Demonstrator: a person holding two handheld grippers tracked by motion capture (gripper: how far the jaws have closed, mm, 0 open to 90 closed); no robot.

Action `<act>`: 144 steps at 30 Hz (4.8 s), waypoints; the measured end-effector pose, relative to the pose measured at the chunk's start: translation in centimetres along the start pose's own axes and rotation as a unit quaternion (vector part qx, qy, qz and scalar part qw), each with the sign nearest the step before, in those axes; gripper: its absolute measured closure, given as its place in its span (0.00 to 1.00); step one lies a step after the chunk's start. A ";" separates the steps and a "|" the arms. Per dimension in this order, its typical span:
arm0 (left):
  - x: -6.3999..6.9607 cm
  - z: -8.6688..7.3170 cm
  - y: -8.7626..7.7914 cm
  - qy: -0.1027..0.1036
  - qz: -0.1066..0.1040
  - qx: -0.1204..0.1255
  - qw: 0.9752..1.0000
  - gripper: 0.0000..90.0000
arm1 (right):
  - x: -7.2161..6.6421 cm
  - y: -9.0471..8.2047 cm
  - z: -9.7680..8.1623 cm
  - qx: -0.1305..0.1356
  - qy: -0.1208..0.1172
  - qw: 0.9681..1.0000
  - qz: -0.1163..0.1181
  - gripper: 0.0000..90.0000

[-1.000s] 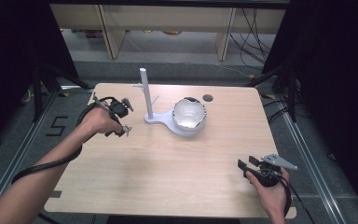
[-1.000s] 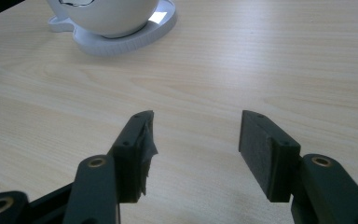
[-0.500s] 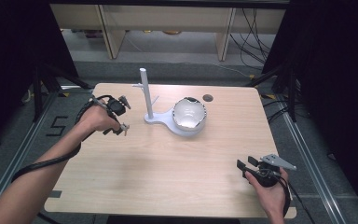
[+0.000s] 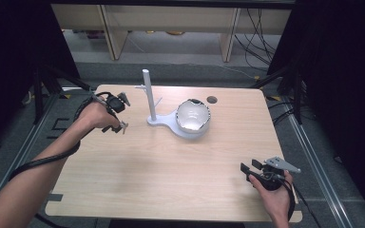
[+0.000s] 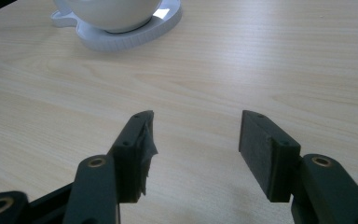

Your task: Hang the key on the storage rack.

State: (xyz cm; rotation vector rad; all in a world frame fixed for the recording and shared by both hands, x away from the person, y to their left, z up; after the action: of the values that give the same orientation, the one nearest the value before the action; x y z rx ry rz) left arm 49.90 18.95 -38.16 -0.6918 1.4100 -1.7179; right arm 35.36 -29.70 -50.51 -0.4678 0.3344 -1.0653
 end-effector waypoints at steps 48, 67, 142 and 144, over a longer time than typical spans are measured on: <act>-1.2 2.8 -2.9 0.014 0.043 0.051 0.998 0.89 | -0.1 -0.3 0.2 -0.008 0.018 1.000 -0.013 0.51; -0.8 3.8 -4.8 0.028 0.060 0.092 0.994 0.89 | 0.0 -0.3 0.1 -0.005 0.009 1.000 -0.010 0.51; 1.8 8.5 -5.9 0.082 0.092 0.071 0.990 0.89 | -0.3 -0.4 0.4 0.010 0.025 1.000 -0.004 0.52; 1.7 8.5 -5.6 0.083 0.092 0.070 0.990 0.89 | -0.4 -0.5 0.4 0.008 0.026 1.000 0.008 0.52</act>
State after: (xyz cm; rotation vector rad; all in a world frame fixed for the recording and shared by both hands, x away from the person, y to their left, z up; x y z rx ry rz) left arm 54.54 13.30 -30.87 -0.3377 1.4017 -1.7380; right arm 35.01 -29.49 -49.90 -0.4233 0.3755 -1.0656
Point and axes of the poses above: each handheld gripper's, and its own axes: y roughly forward along the jaws, z roughly out of its top, x roughly to its right, the point moved 2 cm from there along y, roughly forward along the jaws, and after that the axes turned 9 degrees about -y, right-handed, at the moved point
